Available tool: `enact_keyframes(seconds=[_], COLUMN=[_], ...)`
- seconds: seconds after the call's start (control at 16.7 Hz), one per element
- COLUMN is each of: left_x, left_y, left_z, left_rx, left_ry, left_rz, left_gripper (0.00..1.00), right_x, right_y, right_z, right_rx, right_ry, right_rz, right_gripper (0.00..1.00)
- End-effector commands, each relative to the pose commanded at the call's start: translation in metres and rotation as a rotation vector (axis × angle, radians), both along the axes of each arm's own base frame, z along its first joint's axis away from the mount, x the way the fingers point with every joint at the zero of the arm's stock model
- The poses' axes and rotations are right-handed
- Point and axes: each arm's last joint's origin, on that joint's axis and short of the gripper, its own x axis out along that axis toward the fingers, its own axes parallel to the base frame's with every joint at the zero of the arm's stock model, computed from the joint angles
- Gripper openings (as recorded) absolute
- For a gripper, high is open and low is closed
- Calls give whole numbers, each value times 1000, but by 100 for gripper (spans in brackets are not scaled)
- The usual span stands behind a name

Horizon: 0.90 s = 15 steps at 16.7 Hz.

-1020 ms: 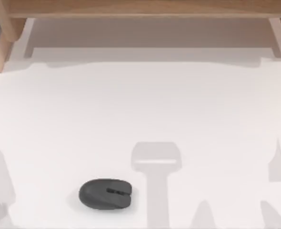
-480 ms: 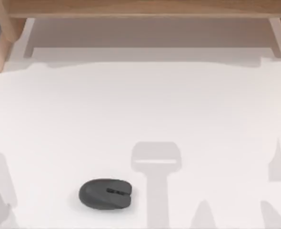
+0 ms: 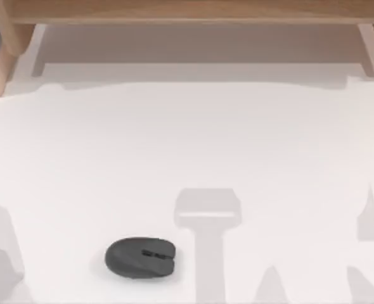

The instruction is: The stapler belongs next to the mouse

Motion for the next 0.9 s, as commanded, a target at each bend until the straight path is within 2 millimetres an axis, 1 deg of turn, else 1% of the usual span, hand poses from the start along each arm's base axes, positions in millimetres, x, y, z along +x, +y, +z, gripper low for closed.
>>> enact_keyframes(seconds=[0.12, 0.18, 0.3, 0.42, 0.48, 0.54, 0.66, 0.78, 0.9], left_x=[10, 21, 50, 89, 109, 128, 158, 175, 180], left_y=[-3, -6, -19, -44, -63, -86, -145, -209, -264], left_z=[2, 3, 7, 12, 14, 16, 18, 18, 19], left_rx=[-4, -7, -10, -10, -10, -10, -10, -10, -12], left_ry=[5, 10, 19, 22, 24, 25, 26, 22, 13], left_rz=[-7, -15, -44, -88, -116, -149, -221, -287, -331], left_gripper=[0, 0, 0, 0, 0, 0, 0, 0, 0], right_x=[0, 0, 0, 0, 0, 0, 0, 0, 0], right_y=[0, 0, 0, 0, 0, 0, 0, 0, 0], right_z=[0, 0, 0, 0, 0, 0, 0, 0, 0], right_rx=[0, 0, 0, 0, 0, 0, 0, 0, 0], right_ry=[0, 0, 0, 0, 0, 0, 0, 0, 0], right_rz=[0, 0, 0, 0, 0, 0, 0, 0, 0], right_gripper=[100, 100, 100, 100, 100, 100, 100, 100, 100])
